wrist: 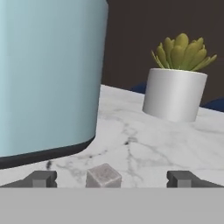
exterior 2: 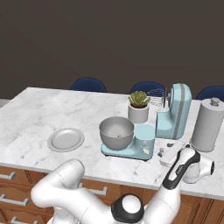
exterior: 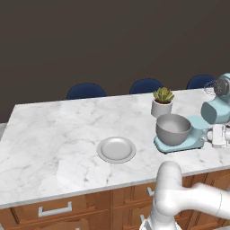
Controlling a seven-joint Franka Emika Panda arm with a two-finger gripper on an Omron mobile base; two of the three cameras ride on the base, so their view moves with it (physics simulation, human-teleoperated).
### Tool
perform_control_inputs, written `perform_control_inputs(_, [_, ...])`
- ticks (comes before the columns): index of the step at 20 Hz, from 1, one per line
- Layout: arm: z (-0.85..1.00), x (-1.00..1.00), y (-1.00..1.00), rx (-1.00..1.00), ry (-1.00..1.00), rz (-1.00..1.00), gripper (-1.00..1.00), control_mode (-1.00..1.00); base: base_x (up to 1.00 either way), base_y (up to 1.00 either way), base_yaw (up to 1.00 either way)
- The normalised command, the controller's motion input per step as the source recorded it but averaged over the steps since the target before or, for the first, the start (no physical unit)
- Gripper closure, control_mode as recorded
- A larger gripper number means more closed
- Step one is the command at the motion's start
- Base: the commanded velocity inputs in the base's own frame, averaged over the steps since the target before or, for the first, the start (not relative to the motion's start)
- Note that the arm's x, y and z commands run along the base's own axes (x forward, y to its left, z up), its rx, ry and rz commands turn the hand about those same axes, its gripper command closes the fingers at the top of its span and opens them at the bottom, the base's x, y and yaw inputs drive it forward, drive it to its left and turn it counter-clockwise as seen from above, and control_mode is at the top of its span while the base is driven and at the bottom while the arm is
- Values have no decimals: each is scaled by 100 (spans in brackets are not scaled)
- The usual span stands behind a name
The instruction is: Add butter and sugar cubes to the stand mixer bowl and then turn on the stand mixer to begin making frosting.
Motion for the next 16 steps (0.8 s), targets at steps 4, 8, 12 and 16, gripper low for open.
perform_control_inputs(4, [-50, 8, -17, 0, 4, 4, -100, -100, 0, 0, 0])
perform_control_inputs(8, [-54, 12, -1, -4, 3, 5, -100, -100, 0, 0, 0])
perform_control_inputs(12, [-47, 6, 0, -5, 1, 6, -100, -100, 0, 0, 0])
perform_control_inputs(16, [-38, 0, 7, -1, 0, 10, -100, -100, 0, 0, 0])
